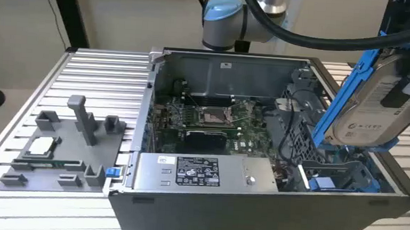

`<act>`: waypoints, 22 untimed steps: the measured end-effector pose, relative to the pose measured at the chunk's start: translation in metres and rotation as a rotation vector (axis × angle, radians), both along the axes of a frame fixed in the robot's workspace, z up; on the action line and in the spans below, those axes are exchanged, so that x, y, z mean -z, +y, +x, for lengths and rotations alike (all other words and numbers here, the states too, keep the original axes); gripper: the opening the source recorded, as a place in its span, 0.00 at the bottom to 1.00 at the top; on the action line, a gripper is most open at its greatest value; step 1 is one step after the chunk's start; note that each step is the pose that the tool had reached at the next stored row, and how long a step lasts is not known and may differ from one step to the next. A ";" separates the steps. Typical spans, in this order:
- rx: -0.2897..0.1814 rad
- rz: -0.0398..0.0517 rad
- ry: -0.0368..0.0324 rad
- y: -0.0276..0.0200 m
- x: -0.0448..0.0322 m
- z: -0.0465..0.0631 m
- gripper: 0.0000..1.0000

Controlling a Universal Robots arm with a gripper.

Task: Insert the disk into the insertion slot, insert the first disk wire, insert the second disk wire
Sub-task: 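Insert the disk into the insertion slot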

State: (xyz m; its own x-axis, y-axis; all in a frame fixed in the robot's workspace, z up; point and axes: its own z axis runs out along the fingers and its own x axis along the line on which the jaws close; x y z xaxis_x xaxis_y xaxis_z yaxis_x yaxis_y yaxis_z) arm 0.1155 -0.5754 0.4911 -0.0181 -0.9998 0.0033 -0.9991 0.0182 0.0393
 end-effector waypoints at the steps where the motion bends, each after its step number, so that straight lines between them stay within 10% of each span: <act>1: 0.000 0.0000 0.0000 0.0000 0.0000 0.000 0.00; 22: 0.000 0.0043 -0.0001 -0.0020 0.0125 0.004 0.00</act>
